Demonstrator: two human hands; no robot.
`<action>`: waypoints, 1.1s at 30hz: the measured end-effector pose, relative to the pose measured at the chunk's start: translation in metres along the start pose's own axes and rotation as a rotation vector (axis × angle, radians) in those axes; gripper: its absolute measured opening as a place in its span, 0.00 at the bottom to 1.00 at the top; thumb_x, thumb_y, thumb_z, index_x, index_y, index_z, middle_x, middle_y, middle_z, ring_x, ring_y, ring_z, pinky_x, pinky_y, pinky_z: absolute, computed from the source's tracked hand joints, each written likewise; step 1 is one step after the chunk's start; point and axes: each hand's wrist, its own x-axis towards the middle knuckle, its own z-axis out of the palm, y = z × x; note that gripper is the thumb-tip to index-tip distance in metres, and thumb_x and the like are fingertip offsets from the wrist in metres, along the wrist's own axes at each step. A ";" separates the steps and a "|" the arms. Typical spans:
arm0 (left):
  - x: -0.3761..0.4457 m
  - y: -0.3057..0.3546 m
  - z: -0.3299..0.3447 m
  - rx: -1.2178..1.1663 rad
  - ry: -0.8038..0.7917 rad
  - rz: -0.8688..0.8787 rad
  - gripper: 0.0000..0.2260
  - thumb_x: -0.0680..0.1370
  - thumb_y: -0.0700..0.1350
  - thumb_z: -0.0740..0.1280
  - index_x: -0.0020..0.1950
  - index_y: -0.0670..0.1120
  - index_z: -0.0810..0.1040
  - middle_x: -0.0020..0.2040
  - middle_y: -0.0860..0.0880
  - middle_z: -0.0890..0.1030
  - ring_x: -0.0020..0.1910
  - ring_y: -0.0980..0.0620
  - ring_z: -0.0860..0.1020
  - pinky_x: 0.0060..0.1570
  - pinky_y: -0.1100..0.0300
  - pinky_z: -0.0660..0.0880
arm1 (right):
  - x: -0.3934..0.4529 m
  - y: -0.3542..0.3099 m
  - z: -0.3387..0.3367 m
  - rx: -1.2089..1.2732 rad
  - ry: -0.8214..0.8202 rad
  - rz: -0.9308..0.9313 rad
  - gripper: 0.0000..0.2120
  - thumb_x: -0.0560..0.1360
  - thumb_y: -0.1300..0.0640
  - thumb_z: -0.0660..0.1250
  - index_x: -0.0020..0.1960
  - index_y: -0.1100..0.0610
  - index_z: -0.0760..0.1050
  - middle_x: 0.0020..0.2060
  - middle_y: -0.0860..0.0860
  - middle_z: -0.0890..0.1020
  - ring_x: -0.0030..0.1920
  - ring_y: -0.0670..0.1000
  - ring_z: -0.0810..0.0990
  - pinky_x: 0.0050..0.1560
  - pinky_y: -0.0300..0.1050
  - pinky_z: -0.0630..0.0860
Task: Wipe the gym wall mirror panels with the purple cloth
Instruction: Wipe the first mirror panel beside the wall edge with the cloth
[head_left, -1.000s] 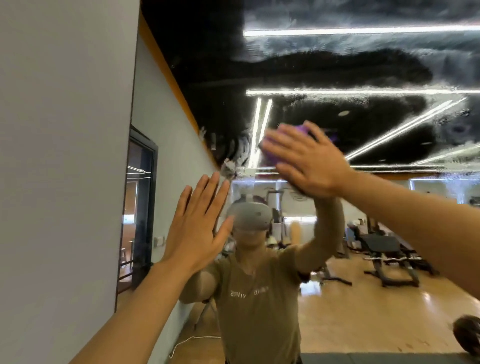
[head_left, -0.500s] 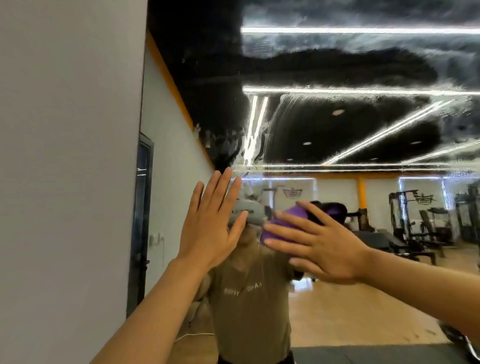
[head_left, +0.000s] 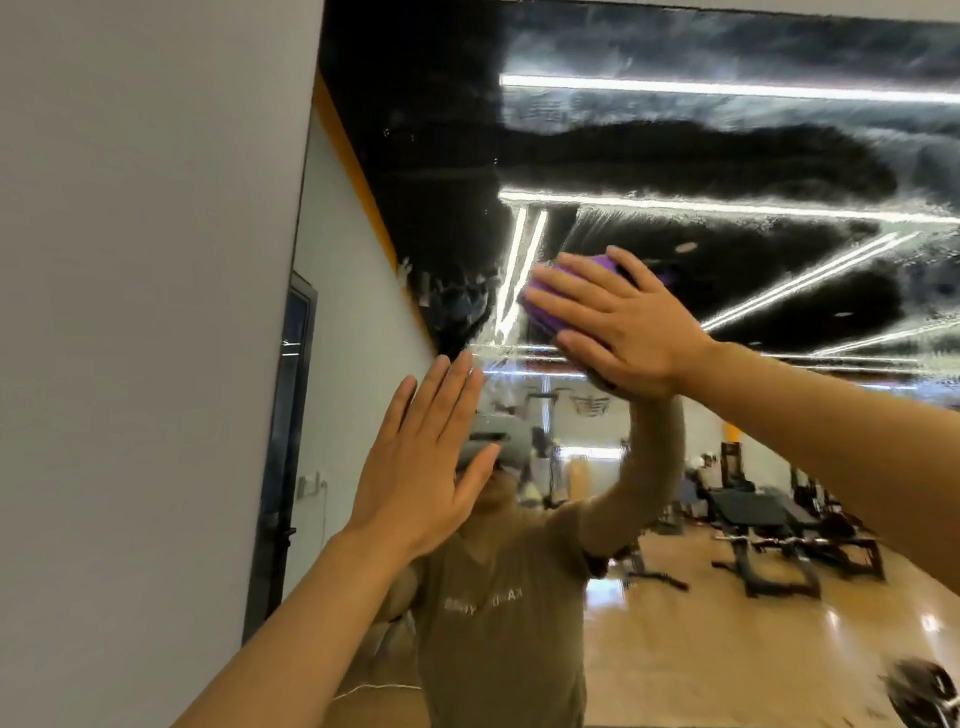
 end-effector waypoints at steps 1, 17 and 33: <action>0.000 0.000 0.000 -0.008 0.002 0.002 0.32 0.84 0.62 0.43 0.83 0.46 0.43 0.83 0.50 0.41 0.82 0.50 0.42 0.79 0.54 0.38 | 0.014 0.007 -0.003 0.005 0.031 0.129 0.26 0.84 0.39 0.40 0.81 0.41 0.50 0.80 0.42 0.53 0.82 0.49 0.50 0.79 0.54 0.39; 0.000 0.005 -0.006 -0.188 0.051 -0.059 0.27 0.85 0.55 0.47 0.82 0.49 0.44 0.83 0.50 0.46 0.81 0.57 0.42 0.78 0.61 0.37 | -0.124 -0.115 0.035 -0.102 -0.077 -0.420 0.25 0.86 0.42 0.45 0.83 0.45 0.52 0.81 0.44 0.56 0.82 0.50 0.51 0.79 0.61 0.43; -0.015 -0.010 -0.010 -0.036 0.028 -0.069 0.31 0.85 0.61 0.43 0.83 0.45 0.49 0.83 0.47 0.49 0.82 0.52 0.44 0.78 0.58 0.39 | 0.062 0.002 -0.004 0.057 0.129 0.272 0.26 0.85 0.41 0.41 0.82 0.43 0.50 0.82 0.45 0.54 0.82 0.50 0.49 0.78 0.57 0.39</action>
